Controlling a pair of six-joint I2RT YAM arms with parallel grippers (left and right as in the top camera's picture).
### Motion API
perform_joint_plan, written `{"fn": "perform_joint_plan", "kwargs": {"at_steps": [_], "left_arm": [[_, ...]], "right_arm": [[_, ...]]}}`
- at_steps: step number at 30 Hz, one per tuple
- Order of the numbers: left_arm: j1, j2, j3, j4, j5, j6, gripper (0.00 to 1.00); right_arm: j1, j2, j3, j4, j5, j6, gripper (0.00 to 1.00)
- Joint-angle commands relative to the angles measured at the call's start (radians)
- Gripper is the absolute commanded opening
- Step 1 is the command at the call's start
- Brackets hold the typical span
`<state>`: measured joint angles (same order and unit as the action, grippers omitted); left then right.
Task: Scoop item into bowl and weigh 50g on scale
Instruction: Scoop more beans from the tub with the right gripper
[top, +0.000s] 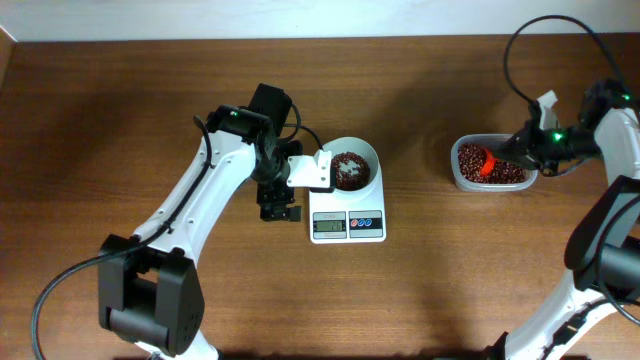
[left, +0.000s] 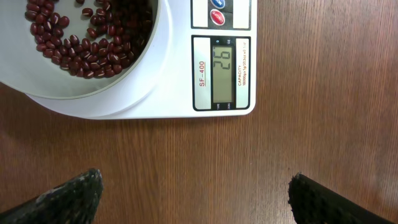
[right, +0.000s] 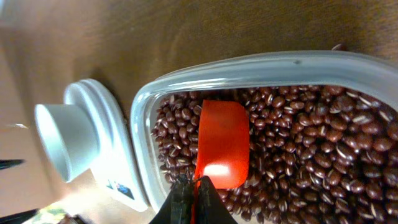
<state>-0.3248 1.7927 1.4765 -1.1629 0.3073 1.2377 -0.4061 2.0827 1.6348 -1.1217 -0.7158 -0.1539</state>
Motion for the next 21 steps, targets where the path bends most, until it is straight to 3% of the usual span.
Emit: {"fn": "perform_joint_plan", "kwargs": {"at_steps": [1, 10, 15, 21], "left_arm": [[0.003, 0.008, -0.007, -0.003, 0.019, 0.012, 0.99], [0.003, 0.008, -0.007, -0.003, 0.019, 0.012, 0.99], [0.003, 0.008, -0.007, -0.004, 0.019, 0.012, 0.99], [0.003, 0.008, -0.007, -0.004, 0.019, 0.012, 0.98]], "right_arm": [[-0.04, 0.005, -0.003, -0.023, -0.105, 0.005, 0.04], [-0.132, -0.002, 0.021, -0.094, -0.121, -0.003, 0.04], [-0.164, -0.003, 0.031, -0.07, -0.272, -0.005, 0.04], [-0.185, -0.002, 0.031, -0.067, -0.217, 0.018, 0.04]]}}
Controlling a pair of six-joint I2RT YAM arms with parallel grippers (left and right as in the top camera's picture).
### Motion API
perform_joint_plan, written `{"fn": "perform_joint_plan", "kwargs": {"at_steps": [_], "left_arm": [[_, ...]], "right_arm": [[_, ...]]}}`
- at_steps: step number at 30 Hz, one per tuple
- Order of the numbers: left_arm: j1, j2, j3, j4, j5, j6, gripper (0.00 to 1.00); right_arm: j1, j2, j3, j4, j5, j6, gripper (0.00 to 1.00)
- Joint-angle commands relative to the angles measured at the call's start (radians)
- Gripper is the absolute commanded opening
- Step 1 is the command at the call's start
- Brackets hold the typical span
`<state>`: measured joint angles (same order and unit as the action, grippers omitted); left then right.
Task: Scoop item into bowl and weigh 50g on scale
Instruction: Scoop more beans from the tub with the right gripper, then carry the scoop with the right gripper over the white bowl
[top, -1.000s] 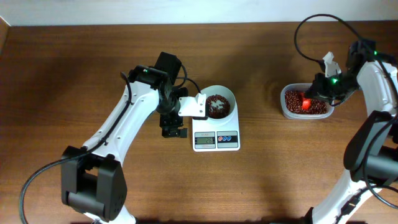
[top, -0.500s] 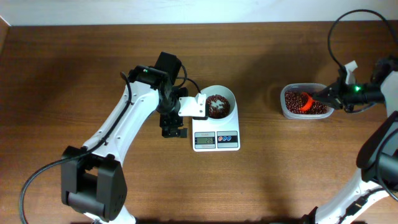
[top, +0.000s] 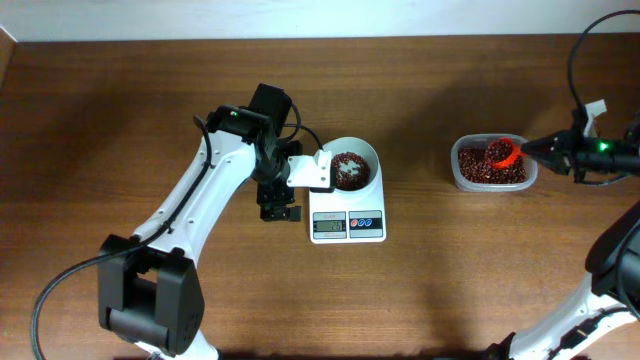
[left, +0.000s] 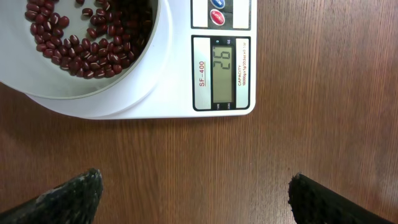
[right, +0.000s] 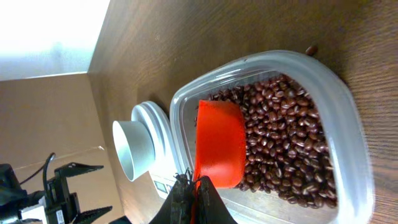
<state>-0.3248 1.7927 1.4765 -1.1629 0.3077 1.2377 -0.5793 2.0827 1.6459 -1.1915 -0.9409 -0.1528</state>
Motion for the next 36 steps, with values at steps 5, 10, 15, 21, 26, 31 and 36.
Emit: {"fn": "perform_joint_plan", "kwargs": {"at_steps": [5, 10, 15, 21, 26, 31, 36], "left_arm": [[0.003, 0.008, -0.007, -0.003, 0.018, 0.012, 0.99], [0.003, 0.008, -0.007, -0.004, 0.018, 0.012, 0.98], [0.003, 0.008, -0.007, -0.004, 0.018, 0.012, 0.99], [0.003, 0.008, -0.007, -0.003, 0.018, 0.012, 0.99], [0.003, 0.008, -0.007, -0.004, 0.018, 0.012, 0.98], [0.003, 0.008, -0.007, -0.004, 0.018, 0.012, 0.99], [0.003, 0.008, -0.007, -0.004, 0.018, 0.012, 0.99]], "right_arm": [[-0.011, -0.002, 0.02, 0.002, -0.017, 0.031, 0.04], [-0.011, -0.003, 0.021, -0.006, -0.045, 0.031, 0.04], [-0.008, -0.003, 0.021, -0.034, 0.063, 0.105, 0.04], [-0.008, -0.003, 0.021, -0.032, 0.016, 0.082, 0.04], [-0.01, -0.003, 0.021, -0.032, -0.122, 0.0, 0.04], [-0.01, -0.003, 0.021, -0.041, -0.13, -0.001, 0.04], [-0.01, -0.003, 0.021, -0.042, -0.239, -0.035, 0.04]]}}
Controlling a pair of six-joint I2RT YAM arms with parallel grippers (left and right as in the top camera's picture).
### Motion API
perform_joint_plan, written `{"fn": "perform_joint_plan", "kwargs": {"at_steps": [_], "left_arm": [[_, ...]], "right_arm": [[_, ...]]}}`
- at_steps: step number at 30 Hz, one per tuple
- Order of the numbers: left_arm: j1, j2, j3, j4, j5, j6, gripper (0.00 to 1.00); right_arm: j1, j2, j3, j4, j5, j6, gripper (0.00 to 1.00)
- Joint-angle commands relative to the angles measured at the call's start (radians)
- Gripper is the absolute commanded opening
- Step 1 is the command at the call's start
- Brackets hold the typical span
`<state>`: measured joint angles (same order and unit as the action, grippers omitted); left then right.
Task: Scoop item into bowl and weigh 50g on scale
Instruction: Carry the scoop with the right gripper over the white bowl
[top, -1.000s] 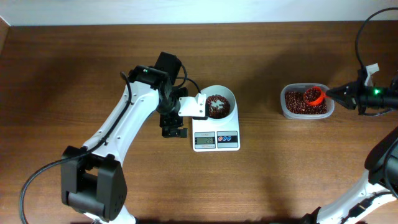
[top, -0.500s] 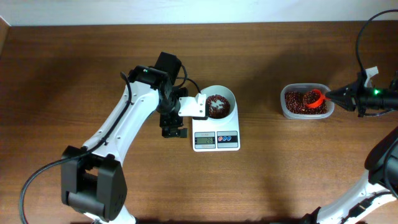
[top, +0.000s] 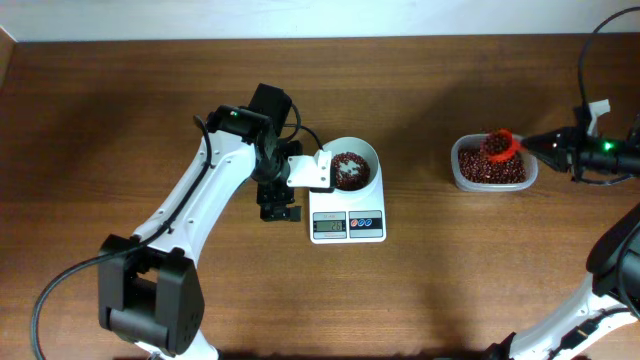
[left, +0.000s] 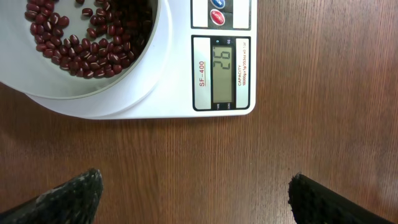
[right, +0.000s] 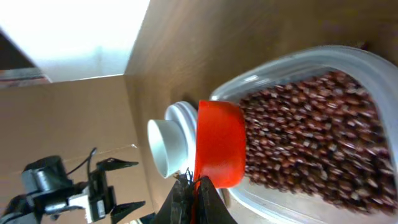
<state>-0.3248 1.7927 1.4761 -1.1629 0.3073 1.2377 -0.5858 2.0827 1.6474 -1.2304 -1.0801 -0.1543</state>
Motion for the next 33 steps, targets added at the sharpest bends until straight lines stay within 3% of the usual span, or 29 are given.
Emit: {"fn": "perform_joint_plan", "kwargs": {"at_steps": [1, 9, 24, 33], "left_arm": [[0.003, 0.008, -0.007, -0.004, 0.019, 0.012, 0.99], [0.003, 0.008, -0.007, -0.004, 0.019, 0.012, 0.99], [0.003, 0.008, -0.007, -0.004, 0.019, 0.012, 0.98], [0.003, 0.008, -0.007, -0.004, 0.019, 0.012, 0.98]], "right_arm": [[-0.003, -0.003, 0.019, -0.004, -0.108, -0.033, 0.04], [0.093, -0.003, 0.019, 0.005, -0.147, -0.032, 0.04], [0.551, -0.003, 0.019, 0.132, -0.146, -0.021, 0.04], [0.66, -0.003, 0.019, 0.255, -0.085, -0.021, 0.04]]}}
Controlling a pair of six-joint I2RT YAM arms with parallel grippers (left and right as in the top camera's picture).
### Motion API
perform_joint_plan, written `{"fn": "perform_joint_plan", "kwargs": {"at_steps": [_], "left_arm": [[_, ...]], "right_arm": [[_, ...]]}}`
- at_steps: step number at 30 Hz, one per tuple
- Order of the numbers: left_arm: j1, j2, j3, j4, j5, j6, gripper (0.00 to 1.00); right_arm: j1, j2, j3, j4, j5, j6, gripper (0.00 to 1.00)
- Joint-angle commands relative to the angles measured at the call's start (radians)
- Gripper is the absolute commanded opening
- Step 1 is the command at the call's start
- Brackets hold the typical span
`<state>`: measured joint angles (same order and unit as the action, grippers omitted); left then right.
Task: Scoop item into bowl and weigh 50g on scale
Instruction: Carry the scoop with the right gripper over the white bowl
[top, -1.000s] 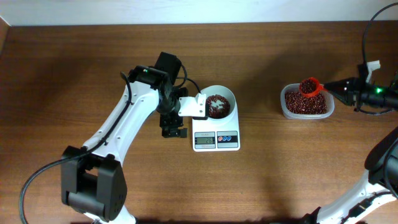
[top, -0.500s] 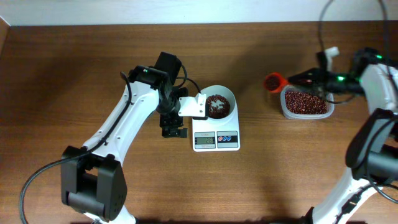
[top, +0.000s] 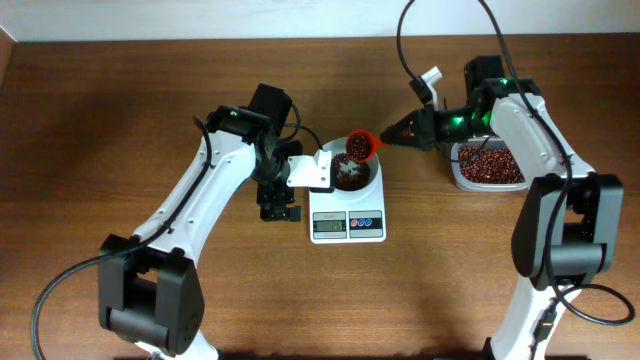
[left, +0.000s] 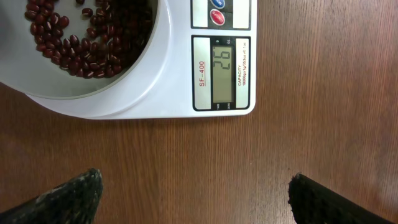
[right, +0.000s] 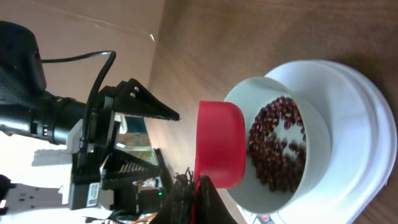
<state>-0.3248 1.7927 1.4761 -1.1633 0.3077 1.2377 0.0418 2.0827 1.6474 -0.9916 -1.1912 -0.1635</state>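
A white bowl (top: 368, 181) holding red beans (left: 87, 37) stands on the white scale (top: 347, 225), whose display (left: 224, 60) reads 26. My right gripper (top: 408, 130) is shut on the handle of a red scoop (top: 360, 146), which carries beans and hangs over the bowl's far right rim. In the right wrist view the scoop (right: 219, 144) sits above the bowl (right: 314, 137) beside my right gripper (right: 194, 182). My left gripper (top: 278, 210) rests open and empty just left of the scale; the left wrist view shows the left gripper (left: 196, 193) over bare wood.
A clear plastic container (top: 490, 165) full of red beans sits on the table to the right of the scale, under my right forearm. The table (top: 120, 120) is dark brown wood.
My right gripper has carried the loaded red scoop left, from above the bean container to over the bowl's rim. The scale still reads 26. The left arm has not moved.
The red scoop first lay among the beans in the container, held by my right gripper. It then stood at the container's far side, then lifted above it with beans. Now it hangs over the bowl, and the display has stayed at 26.
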Motion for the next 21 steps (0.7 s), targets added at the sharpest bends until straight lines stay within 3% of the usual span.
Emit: {"fn": "perform_joint_plan", "kwargs": {"at_steps": [1, 9, 16, 21], "left_arm": [[0.003, 0.008, -0.007, -0.003, 0.018, 0.012, 0.98], [0.003, 0.008, -0.007, -0.003, 0.018, 0.012, 0.99], [0.003, 0.008, -0.007, -0.003, 0.018, 0.012, 0.99], [0.003, 0.008, -0.007, -0.003, 0.018, 0.012, 0.99]], "right_arm": [[0.042, -0.003, 0.019, 0.021, 0.04, -0.012, 0.04], [0.069, -0.004, 0.151, 0.005, 0.093, 0.027, 0.04], [0.076, -0.006, 0.381, -0.208, 0.277, -0.026, 0.04], [0.076, -0.006, 0.402, -0.335, 0.288, -0.113, 0.04]]}}
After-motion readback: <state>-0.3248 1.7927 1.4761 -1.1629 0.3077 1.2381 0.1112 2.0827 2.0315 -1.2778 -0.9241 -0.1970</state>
